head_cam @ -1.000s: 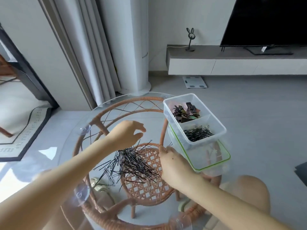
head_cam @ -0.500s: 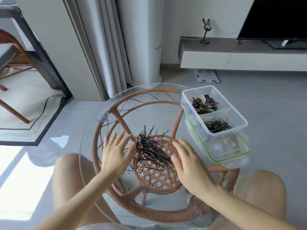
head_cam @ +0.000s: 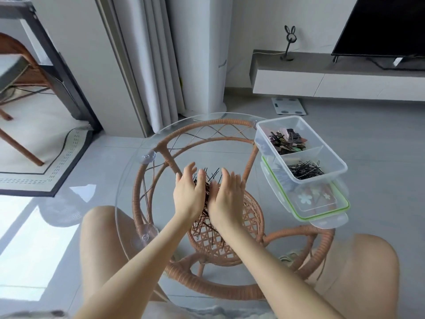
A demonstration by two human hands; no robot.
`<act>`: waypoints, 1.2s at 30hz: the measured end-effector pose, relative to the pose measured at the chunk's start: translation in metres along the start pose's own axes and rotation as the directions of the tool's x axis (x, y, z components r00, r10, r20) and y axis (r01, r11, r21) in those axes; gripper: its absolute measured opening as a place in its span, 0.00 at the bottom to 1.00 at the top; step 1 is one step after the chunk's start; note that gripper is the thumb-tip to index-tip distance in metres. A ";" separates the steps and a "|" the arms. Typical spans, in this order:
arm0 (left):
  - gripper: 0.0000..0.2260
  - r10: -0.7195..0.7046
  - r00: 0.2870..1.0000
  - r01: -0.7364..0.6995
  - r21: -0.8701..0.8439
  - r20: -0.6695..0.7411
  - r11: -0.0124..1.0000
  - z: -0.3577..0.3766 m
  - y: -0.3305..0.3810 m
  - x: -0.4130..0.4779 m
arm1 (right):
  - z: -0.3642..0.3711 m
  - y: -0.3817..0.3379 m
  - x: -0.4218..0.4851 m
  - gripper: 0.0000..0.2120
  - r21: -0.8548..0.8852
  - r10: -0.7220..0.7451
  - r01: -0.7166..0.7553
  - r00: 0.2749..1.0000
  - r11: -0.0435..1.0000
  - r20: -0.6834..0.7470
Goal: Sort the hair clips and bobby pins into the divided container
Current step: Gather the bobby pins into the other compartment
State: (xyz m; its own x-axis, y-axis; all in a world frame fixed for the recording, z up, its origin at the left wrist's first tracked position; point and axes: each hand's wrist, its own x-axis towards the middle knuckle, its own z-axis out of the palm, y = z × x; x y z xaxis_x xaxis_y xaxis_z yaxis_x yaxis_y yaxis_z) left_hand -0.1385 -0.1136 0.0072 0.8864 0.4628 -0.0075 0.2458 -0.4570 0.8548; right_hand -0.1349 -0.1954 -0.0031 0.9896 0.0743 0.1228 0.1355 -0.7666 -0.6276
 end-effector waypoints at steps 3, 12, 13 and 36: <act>0.18 0.025 0.995 -0.026 0.010 0.095 1.000 -0.006 -0.005 0.002 | -0.004 -0.005 0.007 0.22 0.127 -0.016 0.004 0.996 0.992 0.089; 0.16 0.116 0.955 -0.099 -0.075 0.274 0.992 -0.043 -0.010 0.013 | -0.059 0.025 0.017 0.27 0.323 -0.124 -0.014 0.907 0.946 0.403; 0.18 0.123 0.953 -0.136 0.029 0.278 0.990 -0.050 -0.011 0.017 | -0.067 0.028 0.016 0.33 0.193 -0.121 0.049 0.916 0.980 0.383; 0.16 0.093 0.743 -0.585 0.575 0.663 0.573 -0.050 0.015 0.042 | -0.082 0.005 0.021 0.10 0.080 -0.118 0.096 0.932 0.992 0.343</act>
State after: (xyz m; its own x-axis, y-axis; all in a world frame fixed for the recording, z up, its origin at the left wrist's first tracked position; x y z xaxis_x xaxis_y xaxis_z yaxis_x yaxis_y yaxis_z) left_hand -0.1175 -0.0634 0.0454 0.9413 -0.2022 -0.2702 -0.1520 -0.9689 0.1955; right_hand -0.1171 -0.2496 0.0594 0.9224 0.3788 -0.0753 0.2335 -0.7022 -0.6726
